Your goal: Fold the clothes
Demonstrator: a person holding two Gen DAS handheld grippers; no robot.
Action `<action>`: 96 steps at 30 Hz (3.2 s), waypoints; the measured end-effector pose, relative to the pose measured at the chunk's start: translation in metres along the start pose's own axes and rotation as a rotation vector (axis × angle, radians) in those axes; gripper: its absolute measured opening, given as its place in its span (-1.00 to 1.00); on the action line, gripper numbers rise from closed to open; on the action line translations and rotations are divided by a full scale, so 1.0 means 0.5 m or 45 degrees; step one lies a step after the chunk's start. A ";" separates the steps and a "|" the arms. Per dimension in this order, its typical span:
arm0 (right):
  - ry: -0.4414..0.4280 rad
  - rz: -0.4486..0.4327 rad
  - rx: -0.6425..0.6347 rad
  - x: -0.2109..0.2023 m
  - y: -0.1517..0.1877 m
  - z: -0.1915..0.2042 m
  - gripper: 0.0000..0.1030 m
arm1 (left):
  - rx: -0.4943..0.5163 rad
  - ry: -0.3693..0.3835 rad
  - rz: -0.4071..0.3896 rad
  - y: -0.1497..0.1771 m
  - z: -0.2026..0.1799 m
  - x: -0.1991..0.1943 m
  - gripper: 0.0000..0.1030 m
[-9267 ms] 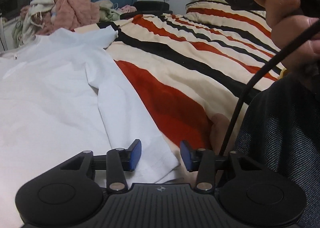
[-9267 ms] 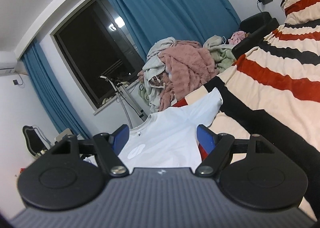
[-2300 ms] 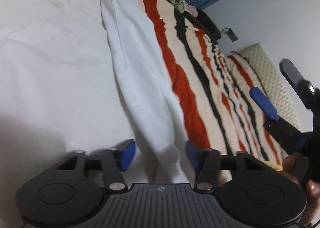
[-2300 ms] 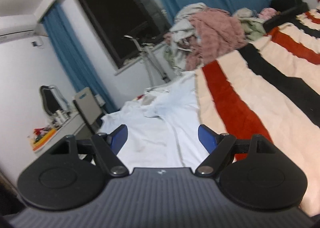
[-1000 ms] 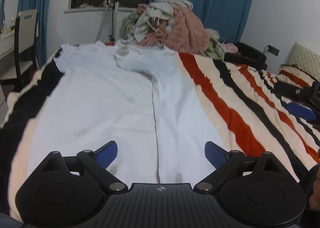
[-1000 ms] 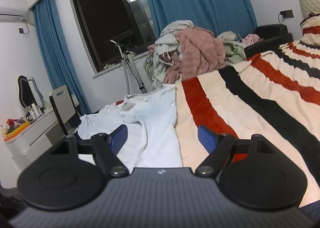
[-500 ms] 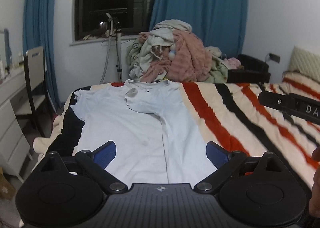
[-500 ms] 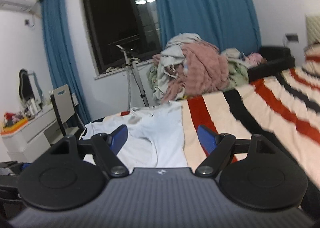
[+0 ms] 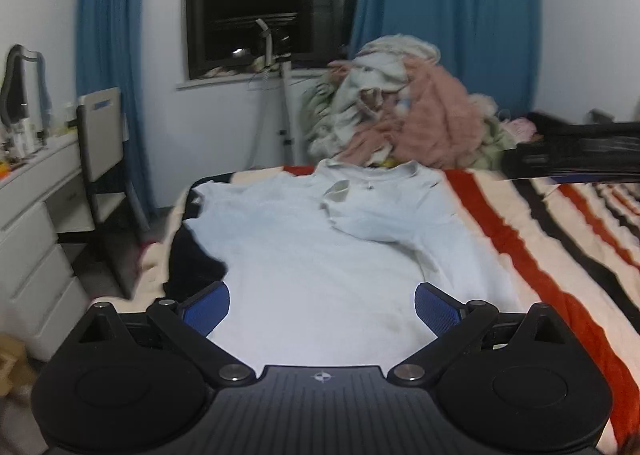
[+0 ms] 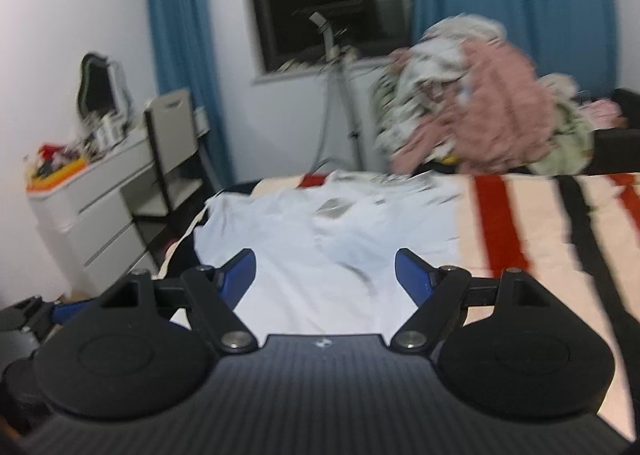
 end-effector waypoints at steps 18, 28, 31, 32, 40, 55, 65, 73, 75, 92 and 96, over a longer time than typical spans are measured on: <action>-0.404 0.237 -0.215 0.763 -0.020 0.313 0.49 | -0.444 0.106 0.038 0.098 0.266 0.226 0.98; -0.225 -0.009 -0.249 0.762 -0.037 0.314 -0.87 | -0.534 0.088 -0.036 0.113 0.296 0.222 0.98; -0.176 -0.133 -0.167 0.683 -0.069 0.227 -0.87 | -0.540 0.106 -0.072 0.107 0.285 0.207 0.98; -0.156 -0.172 -0.134 0.656 -0.080 0.194 -0.87 | -0.538 0.116 -0.082 0.103 0.276 0.198 0.98; 0.009 -0.455 0.131 0.451 -0.152 -0.076 -0.87 | -0.513 0.231 -0.128 0.093 0.187 0.102 0.98; 0.222 -0.132 0.372 0.562 0.014 -0.391 -0.01 | -0.311 0.275 0.034 0.121 0.044 0.210 0.98; 0.211 -0.149 0.313 0.372 0.013 -0.313 0.65 | -0.291 0.287 -0.025 0.107 0.044 0.165 0.98; 0.189 -0.221 0.308 0.092 0.055 -0.223 0.65 | -0.223 0.309 -0.071 0.101 0.002 0.073 0.98; 0.181 -0.234 0.300 0.023 0.076 -0.200 0.65 | -0.206 0.315 -0.083 0.100 -0.008 0.051 0.98; 0.151 -0.190 0.284 -0.201 0.261 -0.136 0.65 | -0.119 0.289 0.003 0.157 -0.079 -0.018 0.98; 0.146 -0.192 0.307 -0.202 0.264 -0.146 0.65 | -0.170 0.252 0.072 0.167 -0.062 -0.005 0.98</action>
Point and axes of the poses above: each gripper's, at about its wrist camera, not at the fingertips, and x roughly the way its jaws point, z to its left, y to its underside, the point moved 2 cm from there along x, roughly the way its jaws point, and after that the axes turned 5 degrees about x, right-handed, at the moved point
